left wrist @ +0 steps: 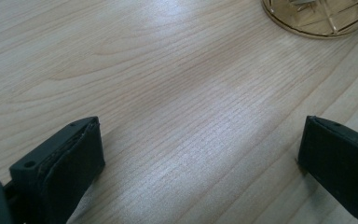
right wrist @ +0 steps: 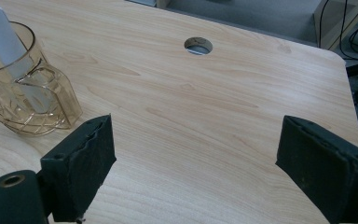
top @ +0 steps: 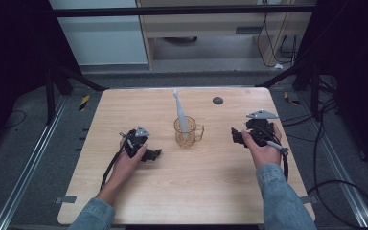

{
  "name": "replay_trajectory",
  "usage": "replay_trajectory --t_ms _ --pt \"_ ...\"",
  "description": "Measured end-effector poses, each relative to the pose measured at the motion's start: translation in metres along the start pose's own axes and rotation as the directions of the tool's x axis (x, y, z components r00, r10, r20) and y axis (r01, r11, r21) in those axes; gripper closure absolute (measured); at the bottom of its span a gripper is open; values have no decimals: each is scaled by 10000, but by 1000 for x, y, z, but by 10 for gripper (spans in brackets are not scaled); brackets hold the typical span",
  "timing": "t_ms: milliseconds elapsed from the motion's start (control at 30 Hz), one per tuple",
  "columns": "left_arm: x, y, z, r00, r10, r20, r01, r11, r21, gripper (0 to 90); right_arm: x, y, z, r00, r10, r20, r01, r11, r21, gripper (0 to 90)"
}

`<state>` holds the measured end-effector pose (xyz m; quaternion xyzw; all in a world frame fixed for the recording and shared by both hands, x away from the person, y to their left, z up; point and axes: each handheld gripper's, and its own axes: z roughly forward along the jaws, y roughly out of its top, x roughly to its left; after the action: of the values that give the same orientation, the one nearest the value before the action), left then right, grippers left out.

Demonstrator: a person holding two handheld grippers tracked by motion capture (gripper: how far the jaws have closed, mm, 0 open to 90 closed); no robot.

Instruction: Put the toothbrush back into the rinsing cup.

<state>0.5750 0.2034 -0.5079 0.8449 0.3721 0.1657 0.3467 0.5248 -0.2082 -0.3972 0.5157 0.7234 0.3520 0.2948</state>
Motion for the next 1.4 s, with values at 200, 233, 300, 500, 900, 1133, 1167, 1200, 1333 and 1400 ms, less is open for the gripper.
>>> replay_trajectory --t_ms 200,233,300,500,900,1133,1167,1200,1333,1400 --pt "0 0 0 10000 0 0 0 10000 3 0 -5 -4 1 9998 170 35 -170 9999 22 114" --pt "0 0 0 10000 -3 0 3 10000 0 0 -6 -4 2 9998 162 66 -162 9999 22 114" --pt "0 0 0 10000 -10 1 10 10000 1 0 -8 -6 4 9998 195 98 -196 9998 40 114" --pt "0 0 0 10000 -27 1 27 10000 2 0 -15 -11 14 9986 519 83 -521 9982 292 133" --pt "0 0 0 10000 -34 2 34 10000 -2 0 -26 -18 46 9962 740 450 -779 9927 918 133" --pt "0 0 0 10000 -39 2 39 10000 -3 0 -30 -23 68 9943 850 646 -923 9885 1196 144" --pt "0 0 0 10000 -40 4 40 10000 -4 0 -31 -24 70 9934 931 666 -1005 9878 1193 144" --pt "0 0 0 10000 -39 4 39 10000 -4 0 -32 -25 74 9928 987 672 -1060 9875 1169 144" --pt "0 0 0 10000 -40 4 40 10000 -6 0 -34 -28 84 9895 1264 694 -1339 9840 1174 143" --pt "0 0 0 10000 -39 4 39 10000 -4 0 -34 -29 87 9884 1354 691 -1426 9834 1125 143"
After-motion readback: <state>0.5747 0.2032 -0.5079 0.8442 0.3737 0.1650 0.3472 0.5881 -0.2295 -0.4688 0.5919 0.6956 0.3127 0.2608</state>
